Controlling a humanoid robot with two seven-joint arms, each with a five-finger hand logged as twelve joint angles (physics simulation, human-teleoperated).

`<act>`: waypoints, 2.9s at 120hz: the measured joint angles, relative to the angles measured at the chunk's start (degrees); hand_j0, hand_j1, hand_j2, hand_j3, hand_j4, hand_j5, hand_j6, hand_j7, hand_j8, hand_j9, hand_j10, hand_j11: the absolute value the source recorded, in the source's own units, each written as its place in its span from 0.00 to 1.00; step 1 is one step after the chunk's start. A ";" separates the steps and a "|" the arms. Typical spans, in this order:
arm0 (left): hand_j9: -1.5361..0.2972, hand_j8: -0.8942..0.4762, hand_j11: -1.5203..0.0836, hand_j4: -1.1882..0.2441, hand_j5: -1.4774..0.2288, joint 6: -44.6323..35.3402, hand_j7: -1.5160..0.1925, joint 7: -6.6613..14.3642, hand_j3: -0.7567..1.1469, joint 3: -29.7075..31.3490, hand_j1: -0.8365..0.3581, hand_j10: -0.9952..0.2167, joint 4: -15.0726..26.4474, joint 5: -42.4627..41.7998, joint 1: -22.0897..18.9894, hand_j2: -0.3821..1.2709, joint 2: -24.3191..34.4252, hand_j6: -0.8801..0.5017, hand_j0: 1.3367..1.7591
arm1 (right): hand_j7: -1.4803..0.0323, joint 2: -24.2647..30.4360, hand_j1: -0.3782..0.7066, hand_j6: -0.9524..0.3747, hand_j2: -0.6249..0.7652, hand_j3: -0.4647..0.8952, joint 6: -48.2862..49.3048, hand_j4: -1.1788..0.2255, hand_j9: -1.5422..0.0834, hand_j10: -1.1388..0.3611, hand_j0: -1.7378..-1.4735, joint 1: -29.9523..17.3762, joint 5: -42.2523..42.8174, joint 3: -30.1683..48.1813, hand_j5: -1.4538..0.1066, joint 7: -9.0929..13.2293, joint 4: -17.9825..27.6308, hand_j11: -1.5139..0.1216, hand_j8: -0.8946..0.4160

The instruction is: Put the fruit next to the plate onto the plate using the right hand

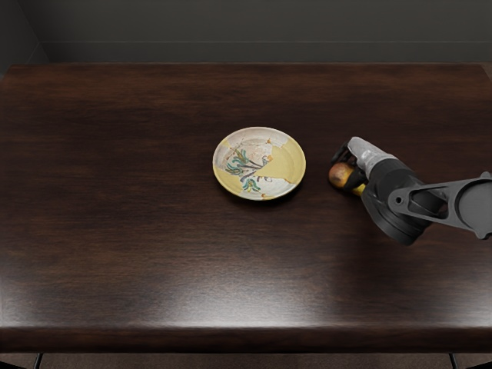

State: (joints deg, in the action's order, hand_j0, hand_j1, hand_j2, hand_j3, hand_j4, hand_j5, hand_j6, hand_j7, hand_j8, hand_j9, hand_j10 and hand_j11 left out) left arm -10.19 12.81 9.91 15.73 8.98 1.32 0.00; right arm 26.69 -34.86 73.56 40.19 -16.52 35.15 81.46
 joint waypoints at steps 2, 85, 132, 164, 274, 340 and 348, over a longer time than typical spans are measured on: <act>0.82 0.64 0.93 0.82 0.85 0.00 0.87 0.00 0.40 0.00 0.97 0.80 0.00 0.00 0.00 0.23 0.00 0.62 0.76 | 0.52 0.00 0.67 0.45 0.56 0.34 -0.02 0.46 0.52 0.40 0.33 -0.20 0.02 0.31 0.49 0.04 -0.01 0.50 0.40; 0.82 0.64 0.93 0.82 0.85 0.00 0.87 0.00 0.40 -0.01 0.97 0.80 0.00 0.00 0.00 0.23 0.00 0.62 0.76 | 0.47 -0.85 0.55 0.40 0.49 0.34 -0.09 0.34 0.45 0.36 0.36 -3.48 0.66 2.95 0.44 -0.09 -2.58 0.43 0.34; 0.82 0.64 0.93 0.82 0.85 0.00 0.87 0.02 0.40 0.01 0.97 0.80 0.00 0.00 0.00 0.23 0.00 0.62 0.76 | 0.41 -0.12 0.56 0.37 0.60 0.34 -0.13 0.31 0.41 0.34 0.33 -2.81 -0.50 8.36 0.38 -0.06 -2.63 0.39 0.34; 0.82 0.64 0.93 0.82 0.85 0.00 0.87 -0.01 0.40 0.01 0.97 0.80 0.00 0.00 0.00 0.23 0.00 0.62 0.76 | 0.38 -0.79 0.57 0.39 0.62 0.34 -0.13 0.33 0.38 0.36 0.32 3.88 -1.14 11.98 0.34 -0.13 -2.73 0.37 0.35; 0.82 0.64 0.93 0.82 0.85 0.00 0.87 0.02 0.40 0.02 0.97 0.80 0.00 -0.01 0.00 0.23 0.00 0.62 0.76 | 0.87 -7.46 0.11 0.66 0.48 0.34 28.79 0.76 0.85 0.69 0.30 -11.99 -8.55 48.84 0.83 -0.15 -4.85 0.83 0.63; 0.82 0.64 0.93 0.82 0.85 0.02 0.87 0.00 0.40 0.02 0.97 0.80 1.46 -0.01 -1.51 0.23 0.00 0.62 0.76 | 0.97 -1.55 0.03 0.71 0.45 0.34 69.55 0.83 0.94 0.76 0.30 -63.41 -40.09 106.19 0.92 -0.15 -4.95 0.92 0.68; 0.82 0.64 0.93 0.82 0.85 0.01 0.87 0.01 0.40 0.02 0.97 0.80 1.64 0.00 -1.28 0.23 0.00 0.62 0.76 | 0.97 -0.78 0.03 0.72 0.45 0.34 69.70 0.84 0.94 0.76 0.30 -65.82 -40.63 109.33 0.93 -0.15 -4.97 0.92 0.68</act>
State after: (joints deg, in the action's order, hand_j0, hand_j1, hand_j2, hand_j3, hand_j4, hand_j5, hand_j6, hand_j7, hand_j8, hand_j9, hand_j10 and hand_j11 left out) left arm -10.18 12.82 9.93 17.38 8.97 0.03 0.00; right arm 25.90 34.84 7.74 -0.43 92.82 35.00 76.49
